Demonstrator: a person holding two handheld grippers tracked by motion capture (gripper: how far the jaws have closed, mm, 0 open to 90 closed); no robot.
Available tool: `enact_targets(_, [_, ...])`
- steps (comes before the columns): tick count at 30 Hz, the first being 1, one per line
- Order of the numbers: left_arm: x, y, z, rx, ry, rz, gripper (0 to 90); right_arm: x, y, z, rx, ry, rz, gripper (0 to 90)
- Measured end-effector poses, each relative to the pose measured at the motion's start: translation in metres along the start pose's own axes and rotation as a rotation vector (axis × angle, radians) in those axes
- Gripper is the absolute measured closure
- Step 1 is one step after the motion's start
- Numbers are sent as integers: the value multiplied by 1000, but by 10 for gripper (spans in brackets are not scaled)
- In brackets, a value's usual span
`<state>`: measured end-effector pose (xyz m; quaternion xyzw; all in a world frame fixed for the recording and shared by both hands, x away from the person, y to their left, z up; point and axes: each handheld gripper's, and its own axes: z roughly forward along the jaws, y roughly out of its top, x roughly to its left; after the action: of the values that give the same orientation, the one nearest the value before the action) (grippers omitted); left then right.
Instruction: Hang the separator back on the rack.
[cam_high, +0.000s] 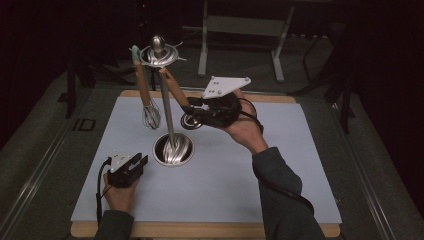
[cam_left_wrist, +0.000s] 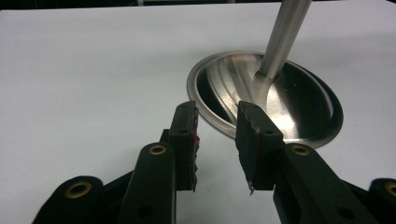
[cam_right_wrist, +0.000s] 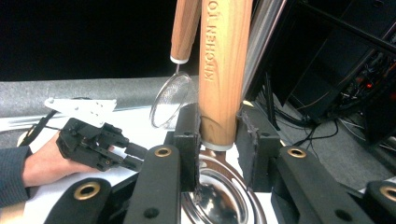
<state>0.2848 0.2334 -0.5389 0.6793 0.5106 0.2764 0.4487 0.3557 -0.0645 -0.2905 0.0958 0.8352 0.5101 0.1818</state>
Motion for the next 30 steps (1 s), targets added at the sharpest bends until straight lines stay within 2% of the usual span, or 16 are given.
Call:
enact_targets(9, [0, 0, 0, 0, 0, -1, 692, 0, 0, 3, 7, -3, 7, 692])
enact_targets(23, [0, 0, 0, -5, 2, -2, 691, -8, -10, -9, 5, -19, 28, 708])
enact_targets(30, [0, 0, 0, -4, 4, -2, 692, -14, -21, -15, 16, -30, 57, 704])
